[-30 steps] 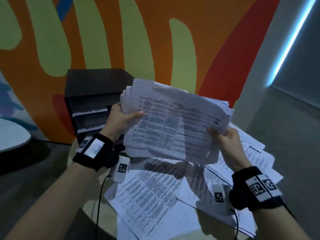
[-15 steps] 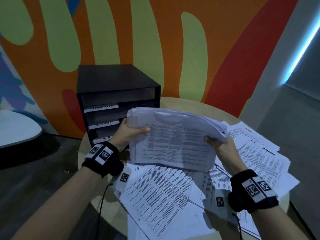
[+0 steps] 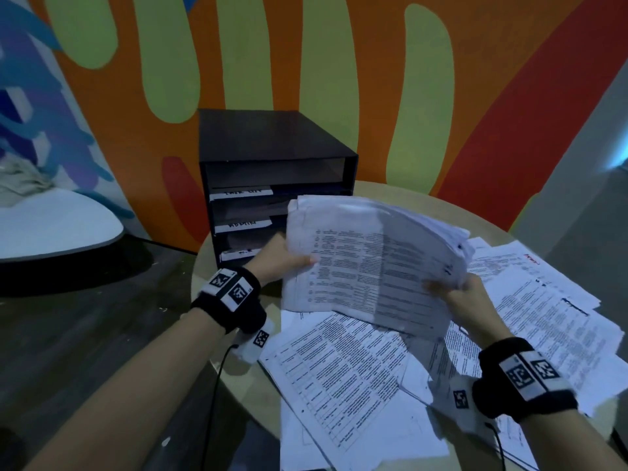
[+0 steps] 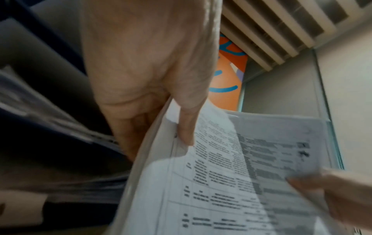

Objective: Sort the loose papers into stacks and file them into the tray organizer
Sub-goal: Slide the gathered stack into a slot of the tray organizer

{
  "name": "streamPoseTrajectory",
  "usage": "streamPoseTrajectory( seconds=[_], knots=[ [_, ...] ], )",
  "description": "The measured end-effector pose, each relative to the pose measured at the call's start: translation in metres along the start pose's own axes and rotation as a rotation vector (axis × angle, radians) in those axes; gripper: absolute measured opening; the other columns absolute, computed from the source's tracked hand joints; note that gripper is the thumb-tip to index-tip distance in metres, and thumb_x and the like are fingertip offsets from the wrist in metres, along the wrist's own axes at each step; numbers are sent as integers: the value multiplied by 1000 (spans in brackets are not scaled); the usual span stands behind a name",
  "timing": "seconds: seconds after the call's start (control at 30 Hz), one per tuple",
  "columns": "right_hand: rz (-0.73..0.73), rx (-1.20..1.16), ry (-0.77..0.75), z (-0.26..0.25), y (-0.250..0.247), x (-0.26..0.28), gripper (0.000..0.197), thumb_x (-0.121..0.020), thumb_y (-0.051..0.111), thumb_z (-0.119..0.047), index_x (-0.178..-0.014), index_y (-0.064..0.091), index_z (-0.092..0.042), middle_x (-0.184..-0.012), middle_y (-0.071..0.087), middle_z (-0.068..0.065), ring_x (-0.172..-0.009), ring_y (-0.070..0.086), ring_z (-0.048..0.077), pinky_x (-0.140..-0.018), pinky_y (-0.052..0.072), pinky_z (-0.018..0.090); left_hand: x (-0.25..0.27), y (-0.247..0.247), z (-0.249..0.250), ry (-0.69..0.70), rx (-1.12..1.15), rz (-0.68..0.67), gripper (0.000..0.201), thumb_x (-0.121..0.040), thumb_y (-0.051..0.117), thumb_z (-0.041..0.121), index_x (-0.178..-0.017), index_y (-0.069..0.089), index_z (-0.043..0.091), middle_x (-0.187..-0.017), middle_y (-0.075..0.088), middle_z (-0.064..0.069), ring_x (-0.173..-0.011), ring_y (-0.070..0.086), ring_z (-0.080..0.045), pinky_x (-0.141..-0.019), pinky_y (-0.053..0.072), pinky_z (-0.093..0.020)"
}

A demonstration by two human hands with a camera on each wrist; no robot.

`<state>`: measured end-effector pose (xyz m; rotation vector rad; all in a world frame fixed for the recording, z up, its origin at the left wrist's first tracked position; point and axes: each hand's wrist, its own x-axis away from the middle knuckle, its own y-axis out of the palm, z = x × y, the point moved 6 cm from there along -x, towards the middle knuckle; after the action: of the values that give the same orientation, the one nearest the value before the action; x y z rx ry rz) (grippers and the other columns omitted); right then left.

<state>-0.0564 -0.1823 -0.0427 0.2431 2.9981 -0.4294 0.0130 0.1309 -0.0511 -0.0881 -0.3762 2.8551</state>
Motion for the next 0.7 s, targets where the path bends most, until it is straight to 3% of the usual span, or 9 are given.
streamPoseTrajectory(
  seconds=[0.1, 0.13, 0.23, 0.3, 0.4, 0.5, 0.53, 0.63, 0.7],
  knots=[
    [46, -17, -32, -14, -8, -1, 5, -84, 68, 2, -88, 70, 0, -70, 74, -3, -65, 70, 16, -59, 57, 23, -4, -12, 1, 1, -393, 71, 42, -79, 77, 16, -119, 64, 11, -126, 64, -9, -119, 59, -24, -92, 50, -33],
    [50, -26, -29, -15, -11, 0, 5, -83, 68, 2, -87, 70, -1, -70, 74, -3, -64, 69, 13, -58, 56, 21, -4, -17, -2, -31, -579, 71, 50, -82, 76, 21, -127, 58, 10, -136, 55, -13, -129, 48, -29, -98, 45, -36],
    [41, -65, 40, -7, -18, 3, 8, -83, 68, 3, -86, 70, -4, -82, 74, 6, -75, 66, 24, -74, 53, 34, 0, -30, -20, -151, -1016, 28, 86, -87, 67, 37, -152, 20, 6, -155, 19, -20, -143, 15, -39, -116, 23, -50],
    [21, -108, 143, 3, -19, 7, 8, -84, 66, 6, -88, 67, -1, -86, 69, 13, -79, 61, 28, -73, 50, 34, 2, -36, -28, -176, -1184, 32, 80, -92, 58, 32, -151, 14, 2, -150, 21, -22, -139, 21, -39, -116, 21, -47],
    [-101, -127, 322, 17, -12, 17, 13, -86, 63, 7, -98, 65, 1, -90, 69, 12, -80, 64, 24, -66, 52, 25, 3, -49, -39, -285, -1307, 46, 71, -93, 53, 29, -148, 17, 1, -145, 29, -22, -134, 31, -38, -112, 25, -43],
    [-201, -181, 481, 34, 0, 22, 25, -86, 62, 7, -111, 62, 7, -109, 71, 21, -102, 66, 35, -94, 52, 42, 5, -58, -49, -396, -1325, 37, 73, -92, 53, 24, -150, 15, 1, -151, 27, -21, -137, 30, -36, -114, 25, -40],
    [-213, -210, 517, 36, 5, 25, 27, -87, 61, 8, -113, 61, 8, -112, 69, 22, -106, 65, 36, -96, 51, 42, 4, -57, -53, -401, -1309, 29, 74, -92, 53, 23, -151, 14, 1, -152, 25, -21, -138, 29, -36, -114, 25, -39],
    [-243, -321, 568, 33, 25, 31, 25, -87, 57, 12, -110, 62, 5, -108, 71, 20, -98, 68, 32, -76, 60, 31, 2, -62, -50, -412, -1278, 51, 72, -97, 49, 34, -151, 14, 2, -153, 24, -20, -138, 29, -36, -113, 27, -40],
    [-252, -406, 598, 32, 40, 32, 28, -86, 54, 14, -111, 62, 4, -107, 71, 21, -91, 71, 31, -69, 61, 33, 3, -62, -48, -490, -1201, 55, 73, -99, 43, 45, -152, 14, 4, -155, 22, -18, -140, 27, -35, -113, 24, -41]
  ],
)
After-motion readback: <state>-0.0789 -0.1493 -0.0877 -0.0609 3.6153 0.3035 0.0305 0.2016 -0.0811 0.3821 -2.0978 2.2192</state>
